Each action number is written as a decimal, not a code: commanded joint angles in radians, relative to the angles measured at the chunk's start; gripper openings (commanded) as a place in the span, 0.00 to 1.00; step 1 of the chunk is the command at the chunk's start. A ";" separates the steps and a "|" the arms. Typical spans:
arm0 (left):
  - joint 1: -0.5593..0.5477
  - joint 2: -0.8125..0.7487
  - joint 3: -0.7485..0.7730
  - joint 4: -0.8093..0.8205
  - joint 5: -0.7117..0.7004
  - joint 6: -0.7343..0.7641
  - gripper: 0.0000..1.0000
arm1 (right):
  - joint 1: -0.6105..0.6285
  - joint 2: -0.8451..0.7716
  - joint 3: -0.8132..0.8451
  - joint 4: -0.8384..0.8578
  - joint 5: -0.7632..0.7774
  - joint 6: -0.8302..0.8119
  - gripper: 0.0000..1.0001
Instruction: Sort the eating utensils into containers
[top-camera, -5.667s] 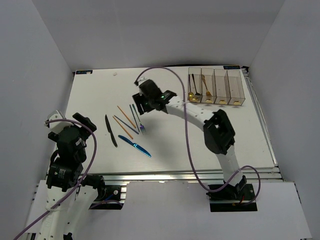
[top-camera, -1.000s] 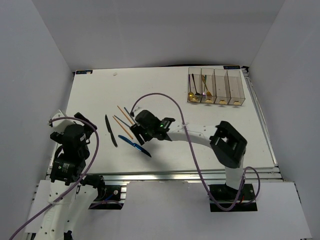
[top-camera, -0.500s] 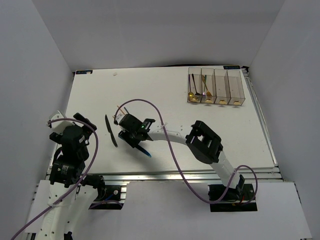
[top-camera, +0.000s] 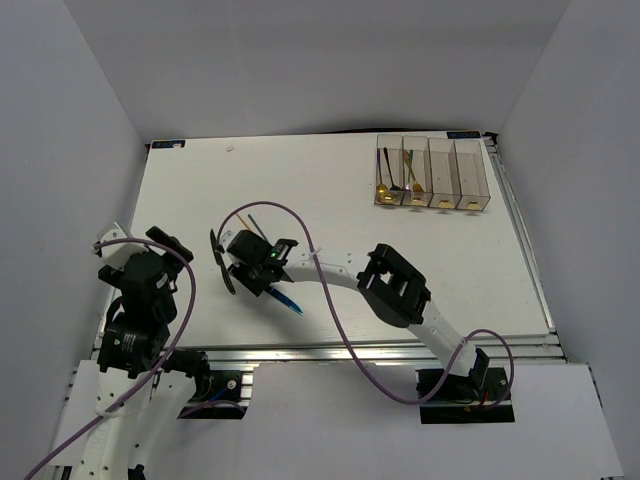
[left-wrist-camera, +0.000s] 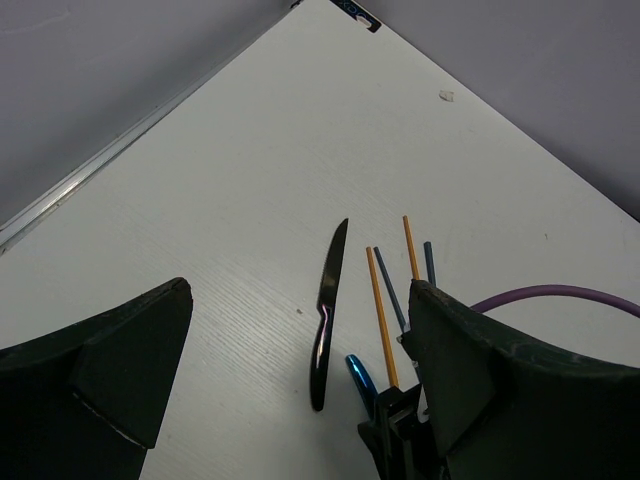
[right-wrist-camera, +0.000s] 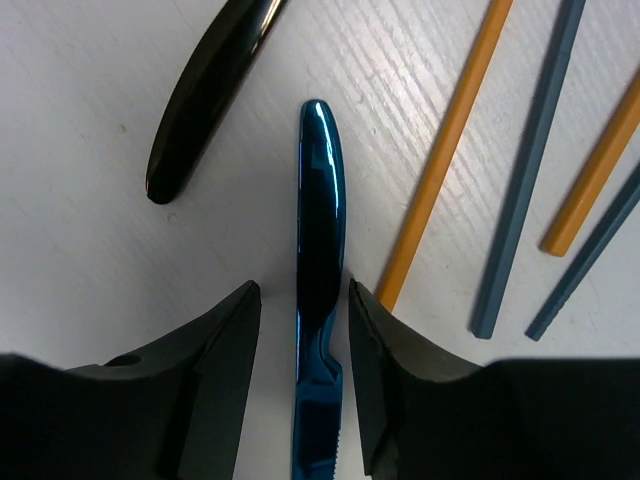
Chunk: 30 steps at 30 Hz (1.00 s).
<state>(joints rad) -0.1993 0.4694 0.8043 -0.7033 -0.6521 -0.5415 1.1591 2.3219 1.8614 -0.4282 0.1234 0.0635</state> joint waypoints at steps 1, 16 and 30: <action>0.003 -0.006 -0.005 0.011 0.006 0.006 0.98 | 0.005 0.028 0.058 -0.035 0.007 -0.027 0.46; 0.004 -0.028 -0.007 0.010 0.005 0.006 0.98 | 0.019 0.083 -0.018 -0.199 -0.025 0.098 0.22; 0.005 -0.032 -0.005 0.008 0.005 0.005 0.98 | 0.070 -0.120 -0.206 -0.101 0.081 0.163 0.00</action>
<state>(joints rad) -0.1993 0.4423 0.8043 -0.7025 -0.6491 -0.5411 1.2213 2.2410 1.7378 -0.4530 0.1909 0.2028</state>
